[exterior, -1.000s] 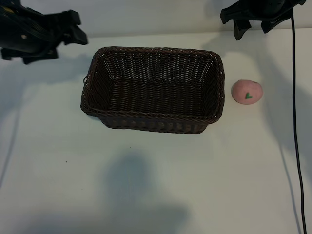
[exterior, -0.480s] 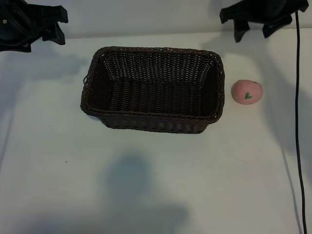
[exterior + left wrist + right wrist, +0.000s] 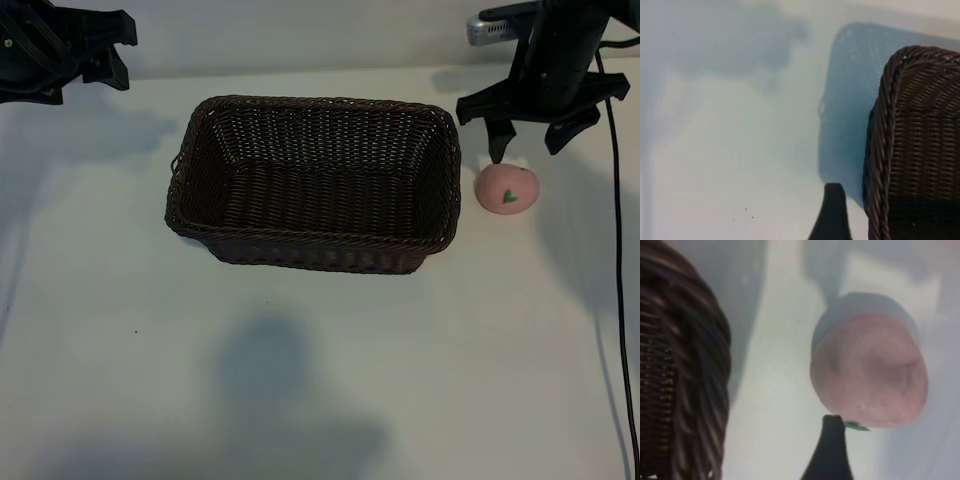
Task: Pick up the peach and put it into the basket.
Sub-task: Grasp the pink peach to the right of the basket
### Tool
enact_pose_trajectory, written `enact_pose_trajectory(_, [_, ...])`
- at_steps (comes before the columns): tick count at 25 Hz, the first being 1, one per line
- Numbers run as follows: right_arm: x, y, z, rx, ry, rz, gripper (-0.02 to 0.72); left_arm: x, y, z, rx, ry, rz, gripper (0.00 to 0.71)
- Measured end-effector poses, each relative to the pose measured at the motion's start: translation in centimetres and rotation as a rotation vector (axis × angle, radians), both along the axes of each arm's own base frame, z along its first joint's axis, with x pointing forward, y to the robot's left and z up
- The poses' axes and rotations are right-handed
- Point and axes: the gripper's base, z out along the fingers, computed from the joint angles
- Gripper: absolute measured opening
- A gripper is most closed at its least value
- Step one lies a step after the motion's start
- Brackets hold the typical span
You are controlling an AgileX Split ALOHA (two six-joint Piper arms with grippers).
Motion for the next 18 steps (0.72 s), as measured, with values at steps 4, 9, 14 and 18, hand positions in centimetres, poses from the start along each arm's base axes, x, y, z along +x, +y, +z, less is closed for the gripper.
enact_pose_trajectory(4, [0.0,0.1,0.0,0.014,-0.006,-0.004,0.599,0.3,0.0,-0.9,0.003,0.023,0.001,0.585])
enact_pose_trajectory(9, [0.0,0.2,0.0,0.019,-0.005,-0.005,0.599,1.3,-0.4,-4.5,-0.008,0.128,0.007,0.585])
enact_pose_trajectory(14, [0.0,0.2,0.0,0.019,-0.005,-0.005,0.599,1.9,-0.8,-5.6,-0.046,0.155,0.016,0.585])
enact_pose_trajectory(18, [0.0,0.2,0.0,0.018,-0.004,-0.004,0.599,2.0,-0.8,-5.5,-0.052,0.141,0.019,0.585])
